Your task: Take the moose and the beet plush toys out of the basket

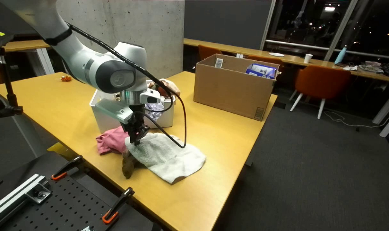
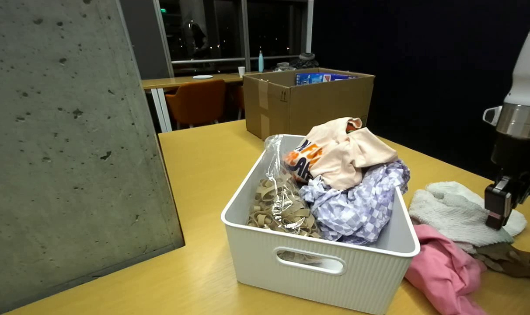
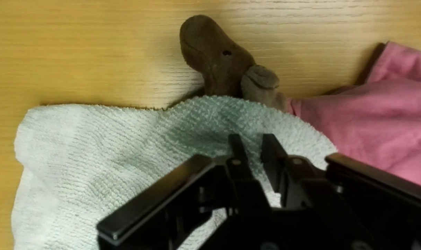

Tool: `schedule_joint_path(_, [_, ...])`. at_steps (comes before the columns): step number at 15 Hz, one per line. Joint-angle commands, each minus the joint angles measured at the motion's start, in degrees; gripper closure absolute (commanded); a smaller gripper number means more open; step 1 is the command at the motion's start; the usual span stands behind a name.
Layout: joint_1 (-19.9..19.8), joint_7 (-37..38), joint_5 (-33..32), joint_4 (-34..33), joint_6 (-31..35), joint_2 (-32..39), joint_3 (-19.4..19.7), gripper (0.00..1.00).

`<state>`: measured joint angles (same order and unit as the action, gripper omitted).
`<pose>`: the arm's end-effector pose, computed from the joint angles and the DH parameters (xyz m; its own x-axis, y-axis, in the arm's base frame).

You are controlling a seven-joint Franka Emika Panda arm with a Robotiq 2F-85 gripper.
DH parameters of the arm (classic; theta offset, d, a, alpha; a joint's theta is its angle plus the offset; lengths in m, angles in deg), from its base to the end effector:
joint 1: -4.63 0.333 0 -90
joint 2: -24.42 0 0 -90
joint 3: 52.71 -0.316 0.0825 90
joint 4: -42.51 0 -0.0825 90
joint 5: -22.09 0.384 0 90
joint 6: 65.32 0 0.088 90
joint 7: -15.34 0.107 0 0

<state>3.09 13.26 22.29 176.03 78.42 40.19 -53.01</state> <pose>0.5094 -0.0110 0.2117 0.9953 0.0119 -0.0965 0.0113 -0.9999 -0.0067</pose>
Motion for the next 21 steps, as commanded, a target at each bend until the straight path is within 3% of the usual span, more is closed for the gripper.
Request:
schedule_joint_path(1, [-0.2, -0.7, 0.3, 0.7, -0.9, -1.1, 0.2, 1.0])
schedule_joint_path(9, [-0.2, 1.0, -3.6, 2.6, -4.1, -7.9, 2.9, 0.99])
schedule_joint_path(21, [-2.9, 4.3, -14.9, -3.8, -20.2, -24.6, 4.8, 0.99])
